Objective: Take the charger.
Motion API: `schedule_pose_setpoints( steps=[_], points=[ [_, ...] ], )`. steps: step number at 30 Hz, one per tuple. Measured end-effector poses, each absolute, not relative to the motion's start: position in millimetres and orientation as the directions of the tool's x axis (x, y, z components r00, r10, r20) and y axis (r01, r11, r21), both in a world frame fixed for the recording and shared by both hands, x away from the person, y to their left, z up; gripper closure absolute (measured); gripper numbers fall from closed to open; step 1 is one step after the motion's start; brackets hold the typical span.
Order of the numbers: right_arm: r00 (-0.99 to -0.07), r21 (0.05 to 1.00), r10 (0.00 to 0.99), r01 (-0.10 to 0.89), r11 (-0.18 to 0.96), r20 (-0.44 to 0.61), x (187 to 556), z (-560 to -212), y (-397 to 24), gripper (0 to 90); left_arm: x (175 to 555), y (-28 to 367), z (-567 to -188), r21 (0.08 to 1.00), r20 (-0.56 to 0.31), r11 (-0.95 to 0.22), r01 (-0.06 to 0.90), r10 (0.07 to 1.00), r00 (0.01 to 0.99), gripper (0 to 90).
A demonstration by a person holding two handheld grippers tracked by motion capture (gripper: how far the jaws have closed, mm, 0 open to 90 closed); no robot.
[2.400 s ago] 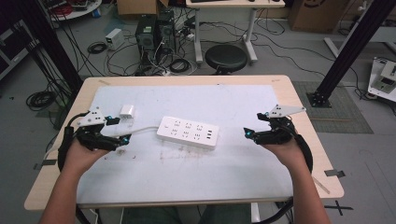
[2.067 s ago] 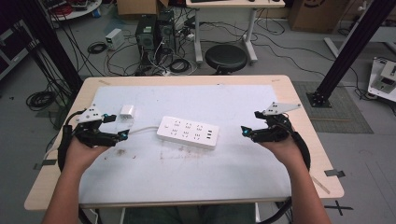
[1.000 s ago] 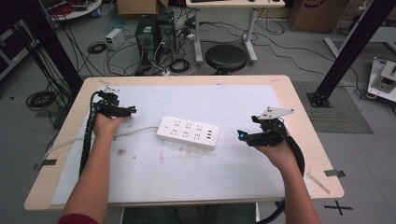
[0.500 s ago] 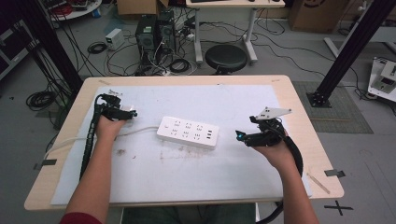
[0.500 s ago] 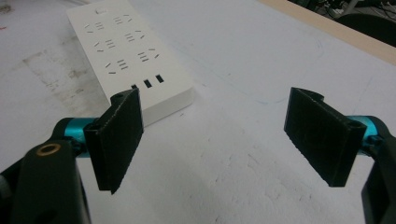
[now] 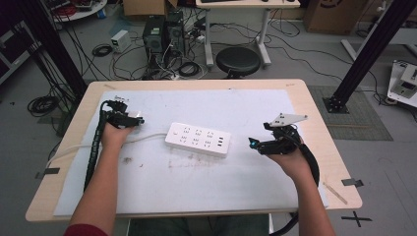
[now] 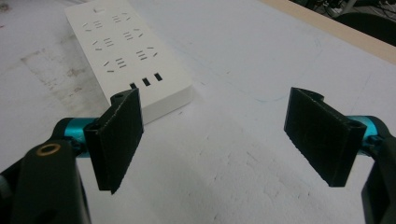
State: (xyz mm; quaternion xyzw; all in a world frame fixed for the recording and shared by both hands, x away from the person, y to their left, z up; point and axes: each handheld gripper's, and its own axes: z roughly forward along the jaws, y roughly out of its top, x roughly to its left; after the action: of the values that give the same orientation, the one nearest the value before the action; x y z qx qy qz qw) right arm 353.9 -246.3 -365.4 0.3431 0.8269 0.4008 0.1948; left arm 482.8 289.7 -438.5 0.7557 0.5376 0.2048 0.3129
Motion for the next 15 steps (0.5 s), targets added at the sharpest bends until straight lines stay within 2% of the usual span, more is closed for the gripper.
schedule_pose_setpoints(
  steps=[5,8,15],
  points=[
    [-0.685,0.797,0.727,0.413,0.44,-0.046,353.5,-366.0,-247.4,20.2,482.7,289.4,-438.9,0.687,-0.024,-0.224,0.691,0.944,0.329,32.8],
    [-0.684,0.797,0.728,0.416,0.438,-0.044,353.5,-366.7,-247.9,20.2,481.6,287.8,-437.2,0.689,-0.001,-0.244,0.683,0.942,0.337,42.2],
    [-0.687,0.796,0.725,0.418,0.439,-0.039,354.2,-368.2,-247.7,20.2,480.4,285.7,-434.7,0.692,0.024,-0.268,0.671,0.936,0.35,42.5]
  ],
)
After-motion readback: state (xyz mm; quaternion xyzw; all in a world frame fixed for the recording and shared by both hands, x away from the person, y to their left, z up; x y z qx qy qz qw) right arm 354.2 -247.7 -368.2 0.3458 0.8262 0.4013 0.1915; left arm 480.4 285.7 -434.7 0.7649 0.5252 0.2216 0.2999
